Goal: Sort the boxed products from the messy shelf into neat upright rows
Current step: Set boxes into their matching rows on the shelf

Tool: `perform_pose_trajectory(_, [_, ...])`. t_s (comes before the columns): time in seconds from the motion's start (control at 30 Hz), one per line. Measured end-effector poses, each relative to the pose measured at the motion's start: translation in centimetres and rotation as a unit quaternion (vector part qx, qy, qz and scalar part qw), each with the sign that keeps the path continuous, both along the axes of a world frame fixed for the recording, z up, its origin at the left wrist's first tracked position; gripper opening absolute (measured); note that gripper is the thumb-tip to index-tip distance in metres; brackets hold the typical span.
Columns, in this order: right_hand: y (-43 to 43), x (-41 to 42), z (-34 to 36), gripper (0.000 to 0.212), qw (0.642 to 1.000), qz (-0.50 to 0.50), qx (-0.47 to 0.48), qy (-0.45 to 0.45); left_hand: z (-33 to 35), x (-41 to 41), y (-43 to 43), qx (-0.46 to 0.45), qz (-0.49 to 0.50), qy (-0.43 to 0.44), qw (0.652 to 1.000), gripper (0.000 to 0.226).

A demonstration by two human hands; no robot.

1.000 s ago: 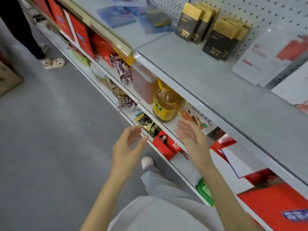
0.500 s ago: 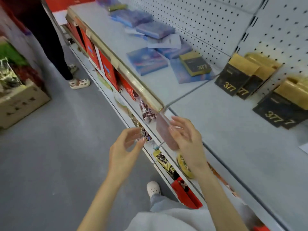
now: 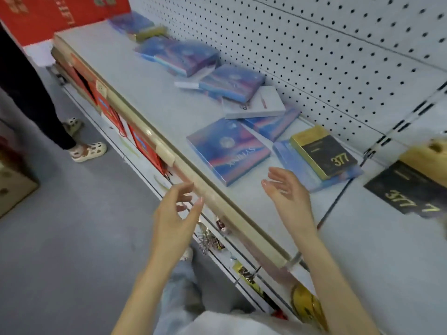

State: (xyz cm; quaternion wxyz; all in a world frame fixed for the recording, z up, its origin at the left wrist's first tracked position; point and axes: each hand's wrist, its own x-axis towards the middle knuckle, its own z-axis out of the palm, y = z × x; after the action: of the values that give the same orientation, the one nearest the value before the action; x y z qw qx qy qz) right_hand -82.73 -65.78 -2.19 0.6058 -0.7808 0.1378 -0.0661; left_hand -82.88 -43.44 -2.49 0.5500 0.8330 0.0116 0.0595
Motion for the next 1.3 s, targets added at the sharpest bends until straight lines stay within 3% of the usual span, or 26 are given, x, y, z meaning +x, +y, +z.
perform_pose_trajectory(0.13, [2.4,5.2,-1.3,0.036,0.993,-0.096,-0.05,0.036,0.0,9.7,2.5,0.082,-0.1,-0.04,0.991,0.029])
perform_pose_trajectory(0.23, [4.8,7.2,-1.7,0.033,0.979,-0.2,0.018,0.039,0.5,15.9,3.5,0.146,-0.167,-0.047,0.974,0.041])
perform_pose_trajectory(0.33, [6.8,8.3,-2.1,0.028,0.957,-0.282,0.054,0.047,0.8,20.3,2.7,0.166,-0.234,0.006,0.958,0.047])
perform_pose_trajectory(0.47, [9.6,9.0,-2.0,0.043,0.944,-0.324,0.055,0.029,0.7,21.8,0.6,0.159,-0.31,0.1,0.932,0.055])
perform_pose_trajectory(0.57, [10.7,9.3,-1.5,0.042,0.938,-0.344,0.041,0.014,0.6,21.0,-0.2,0.17,-0.27,0.108,0.942,0.072])
perform_pose_trajectory(0.67, [9.7,8.9,-1.0,0.062,0.926,-0.368,0.077,0.015,0.8,20.8,-0.6,0.1,-0.228,0.2,0.948,0.081])
perform_pose_trajectory(0.87, [6.9,7.1,1.1,0.065,0.938,-0.344,0.035,-0.034,1.7,18.7,-1.2,-0.027,-0.247,0.315,0.916,0.081])
perform_pose_trajectory(0.97, [5.9,5.9,1.2,0.06,0.928,-0.354,0.094,-0.065,2.0,18.1,-0.8,-0.101,-0.238,0.35,0.901,0.066])
perform_pose_trajectory(1.13, [5.4,5.3,1.7,0.042,0.911,-0.324,0.239,-0.091,3.0,18.5,1.1,-0.125,-0.239,0.326,0.906,0.055])
perform_pose_trajectory(1.3, [5.6,8.6,2.4,0.034,0.93,-0.255,0.259,-0.057,4.7,22.0,3.3,-0.19,-0.184,0.261,0.928,0.048])
